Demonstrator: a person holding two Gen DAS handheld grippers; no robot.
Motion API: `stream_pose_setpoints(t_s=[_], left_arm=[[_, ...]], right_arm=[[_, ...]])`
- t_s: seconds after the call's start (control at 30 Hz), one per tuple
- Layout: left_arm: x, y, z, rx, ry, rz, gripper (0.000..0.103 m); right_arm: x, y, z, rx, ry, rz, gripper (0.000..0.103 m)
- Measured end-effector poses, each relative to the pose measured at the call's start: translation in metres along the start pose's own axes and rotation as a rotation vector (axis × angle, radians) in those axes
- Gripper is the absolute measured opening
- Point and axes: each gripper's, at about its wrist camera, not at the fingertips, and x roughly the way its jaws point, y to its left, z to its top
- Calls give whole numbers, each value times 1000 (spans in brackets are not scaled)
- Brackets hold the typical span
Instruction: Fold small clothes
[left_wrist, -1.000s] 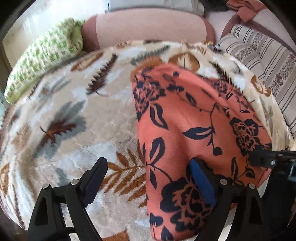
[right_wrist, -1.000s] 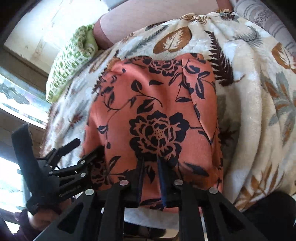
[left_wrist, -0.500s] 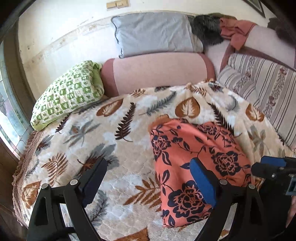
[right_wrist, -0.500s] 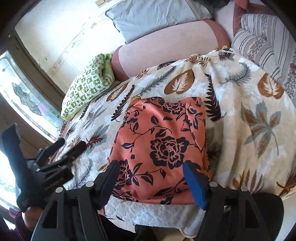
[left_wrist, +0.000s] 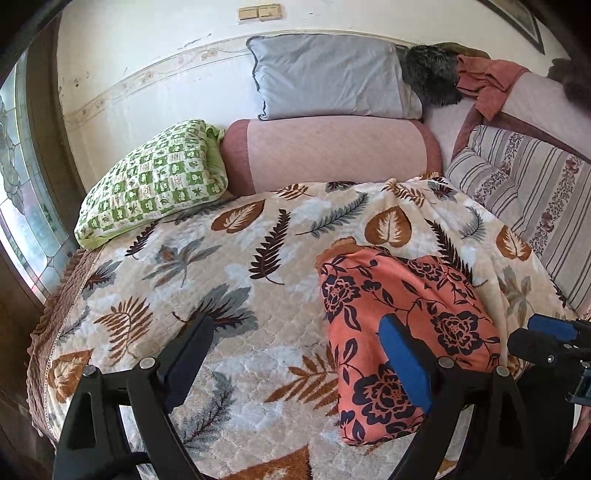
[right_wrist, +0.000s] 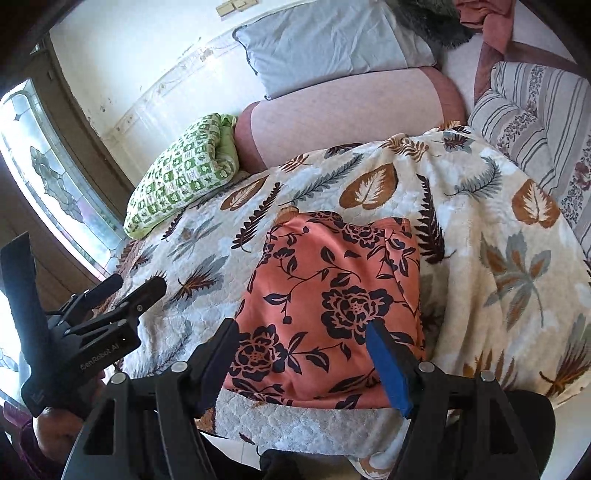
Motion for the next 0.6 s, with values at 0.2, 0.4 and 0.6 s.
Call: stream_pose_setpoints(t_s=[0.2,0.4,0.6], left_arm=[[1,3,-2,-3,4,4,91],[5,0,-4,7,14,11,91],[15,-7,-4,27,39,25,91]], right_arm=[[0,5,-3,-7,8,-3,75],[1,-1,-4,13,15,2,75],[2,-22,-4,62,10,6,75]])
